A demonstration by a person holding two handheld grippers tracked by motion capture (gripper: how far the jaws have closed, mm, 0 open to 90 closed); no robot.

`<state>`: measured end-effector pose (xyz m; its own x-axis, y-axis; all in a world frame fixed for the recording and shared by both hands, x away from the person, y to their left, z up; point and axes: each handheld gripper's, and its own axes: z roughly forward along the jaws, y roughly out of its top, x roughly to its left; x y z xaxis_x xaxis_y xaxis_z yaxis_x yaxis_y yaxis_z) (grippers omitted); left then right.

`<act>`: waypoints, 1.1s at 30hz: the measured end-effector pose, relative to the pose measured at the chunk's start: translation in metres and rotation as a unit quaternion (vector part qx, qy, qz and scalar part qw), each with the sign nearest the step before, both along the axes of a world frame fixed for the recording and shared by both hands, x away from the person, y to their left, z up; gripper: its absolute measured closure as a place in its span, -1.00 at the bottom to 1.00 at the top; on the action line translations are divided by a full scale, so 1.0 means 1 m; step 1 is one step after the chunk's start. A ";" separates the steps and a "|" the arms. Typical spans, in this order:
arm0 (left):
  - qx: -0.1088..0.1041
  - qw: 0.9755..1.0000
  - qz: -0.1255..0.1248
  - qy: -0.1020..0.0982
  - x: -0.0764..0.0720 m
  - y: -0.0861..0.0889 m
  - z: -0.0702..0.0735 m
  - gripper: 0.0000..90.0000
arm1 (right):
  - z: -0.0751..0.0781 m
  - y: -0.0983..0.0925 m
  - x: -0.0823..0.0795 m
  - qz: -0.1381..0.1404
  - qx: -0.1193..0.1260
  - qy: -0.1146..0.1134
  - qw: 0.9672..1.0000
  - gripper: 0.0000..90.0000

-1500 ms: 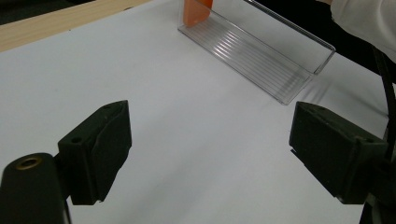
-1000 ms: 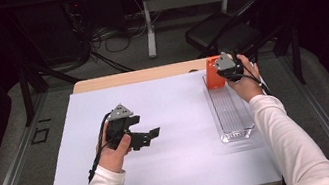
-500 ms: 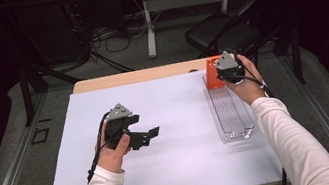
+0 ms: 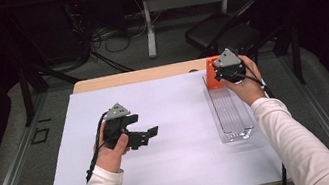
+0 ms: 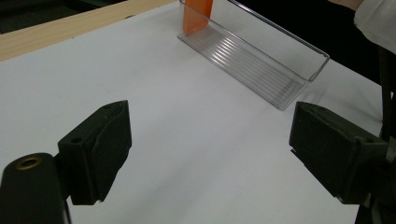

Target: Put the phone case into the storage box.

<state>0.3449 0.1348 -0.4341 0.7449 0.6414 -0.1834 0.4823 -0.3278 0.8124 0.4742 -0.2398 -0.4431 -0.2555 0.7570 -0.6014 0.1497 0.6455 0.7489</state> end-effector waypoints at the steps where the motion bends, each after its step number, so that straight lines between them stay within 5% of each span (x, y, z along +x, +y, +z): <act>1: 0.000 1.000 0.000 0.000 0.000 0.000 0.000 -0.71 | 0.001 0.000 0.000 -0.002 0.004 0.002 1.000 -0.51; 19: 0.000 1.000 0.001 0.001 0.000 0.001 0.000 -0.71 | 0.016 -0.003 -0.002 -0.014 0.119 0.065 0.991 -0.84; 24: -0.002 1.000 0.002 0.001 -0.001 0.001 0.000 -0.71 | 0.019 -0.002 -0.004 -0.014 0.131 0.075 0.988 -1.00; 33: -0.001 1.000 0.002 0.002 0.000 0.001 0.000 -0.71 | 0.022 0.003 -0.006 -0.016 0.156 0.096 0.983 -1.00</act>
<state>0.3446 0.1357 -0.4337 0.7420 0.6436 -0.1877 0.4864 -0.3242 0.8114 0.4681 -0.2363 -0.4207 -0.3151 0.9062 -0.2819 0.3232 0.3817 0.8659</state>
